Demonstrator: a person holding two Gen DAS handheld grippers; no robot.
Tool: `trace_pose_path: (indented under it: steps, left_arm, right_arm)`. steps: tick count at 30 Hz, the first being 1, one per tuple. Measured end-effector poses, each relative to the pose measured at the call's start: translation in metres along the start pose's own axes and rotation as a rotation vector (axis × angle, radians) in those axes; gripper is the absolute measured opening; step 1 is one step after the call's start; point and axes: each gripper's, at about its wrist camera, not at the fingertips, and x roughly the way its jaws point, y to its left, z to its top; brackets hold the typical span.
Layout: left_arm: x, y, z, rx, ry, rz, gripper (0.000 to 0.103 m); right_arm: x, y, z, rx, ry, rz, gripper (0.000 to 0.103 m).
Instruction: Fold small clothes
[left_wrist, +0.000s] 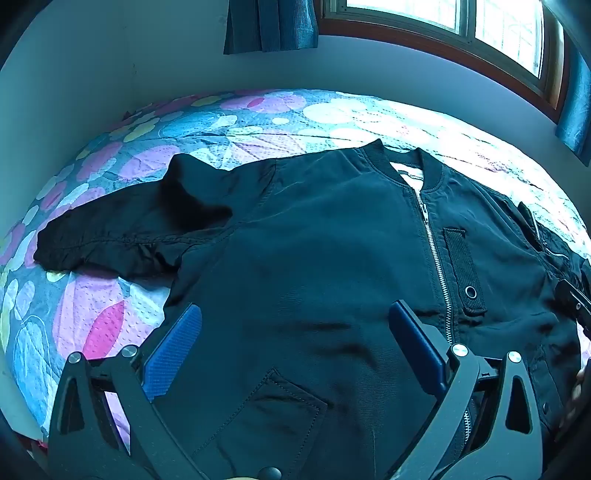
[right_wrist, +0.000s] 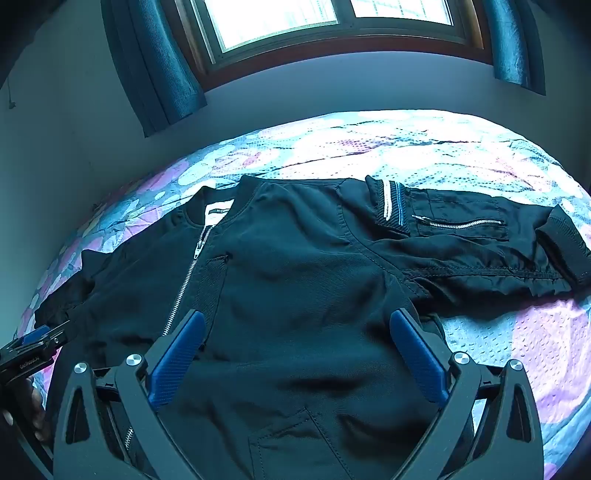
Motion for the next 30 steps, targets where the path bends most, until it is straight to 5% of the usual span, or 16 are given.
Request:
trace_pose_path:
  steps: [20,27,30]
  left_arm:
    - [0.013,0.006,0.000,-0.035,0.036,-0.039,0.101]
    - [0.021,0.010,0.000,-0.021,0.047,-0.029,0.101]
    - [0.025,0.012,-0.001,-0.031,0.067,-0.033,0.101]
  right_arm:
    - [-0.001,-0.016,0.005,0.009,-0.001,-0.007,0.099]
    - [-0.025,-0.115,0.038,0.178,-0.036,-0.060,0.099]
    - [-0.038,-0.177,0.044,0.253,-0.052,-0.202,0.099]
